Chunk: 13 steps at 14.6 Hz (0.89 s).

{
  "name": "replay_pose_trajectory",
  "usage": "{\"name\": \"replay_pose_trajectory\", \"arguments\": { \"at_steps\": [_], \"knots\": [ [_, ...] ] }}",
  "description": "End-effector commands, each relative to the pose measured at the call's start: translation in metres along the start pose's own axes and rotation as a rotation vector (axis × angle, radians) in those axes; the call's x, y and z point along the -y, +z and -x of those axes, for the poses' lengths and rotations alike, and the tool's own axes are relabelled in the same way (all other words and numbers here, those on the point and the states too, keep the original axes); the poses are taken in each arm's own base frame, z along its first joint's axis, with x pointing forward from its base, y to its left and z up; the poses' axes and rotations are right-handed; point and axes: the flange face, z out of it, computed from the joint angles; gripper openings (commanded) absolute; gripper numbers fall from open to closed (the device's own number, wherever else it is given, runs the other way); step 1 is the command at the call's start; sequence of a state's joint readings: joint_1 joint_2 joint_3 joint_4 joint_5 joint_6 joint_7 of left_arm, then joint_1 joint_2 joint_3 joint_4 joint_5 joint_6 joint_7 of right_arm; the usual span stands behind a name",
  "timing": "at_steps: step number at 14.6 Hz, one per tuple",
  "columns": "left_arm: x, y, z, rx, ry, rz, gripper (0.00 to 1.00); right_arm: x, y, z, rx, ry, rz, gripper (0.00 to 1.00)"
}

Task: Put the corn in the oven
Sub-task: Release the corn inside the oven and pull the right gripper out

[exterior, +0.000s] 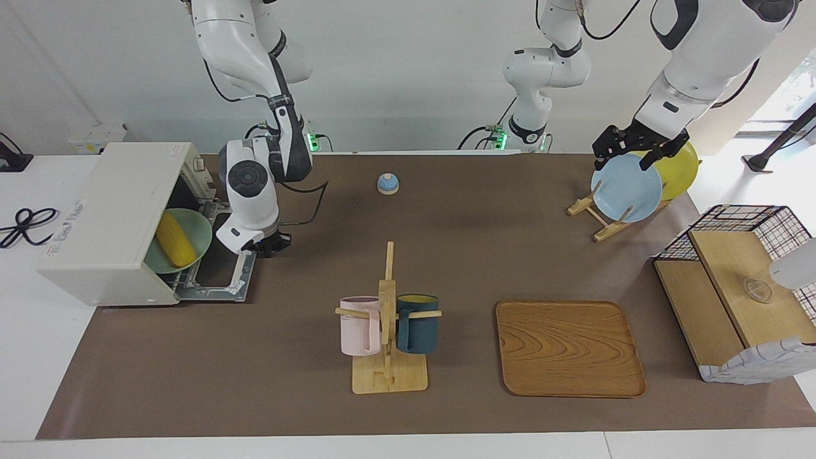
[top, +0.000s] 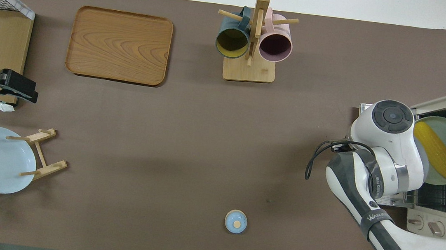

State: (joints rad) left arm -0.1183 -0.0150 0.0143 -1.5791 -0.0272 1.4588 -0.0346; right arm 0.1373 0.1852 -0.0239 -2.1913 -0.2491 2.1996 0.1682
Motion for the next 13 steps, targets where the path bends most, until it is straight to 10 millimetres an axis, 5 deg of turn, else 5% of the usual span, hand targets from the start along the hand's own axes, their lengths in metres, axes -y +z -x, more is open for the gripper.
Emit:
{"name": "replay_pose_trajectory", "arguments": {
  "at_steps": [1,7,13],
  "knots": [
    [0.003,0.001,0.007,-0.011,-0.002,-0.013,1.00,-0.010,-0.004,-0.002,0.013,-0.021,0.061,0.00],
    [0.003,0.001,0.007,-0.011,-0.002,-0.013,1.00,-0.031,-0.043,-0.016,0.064,-0.067,0.176,0.00],
    [0.003,0.001,0.007,-0.009,-0.003,-0.013,1.00,-0.108,-0.099,0.009,0.107,-0.156,0.161,0.00]
  ]
}}
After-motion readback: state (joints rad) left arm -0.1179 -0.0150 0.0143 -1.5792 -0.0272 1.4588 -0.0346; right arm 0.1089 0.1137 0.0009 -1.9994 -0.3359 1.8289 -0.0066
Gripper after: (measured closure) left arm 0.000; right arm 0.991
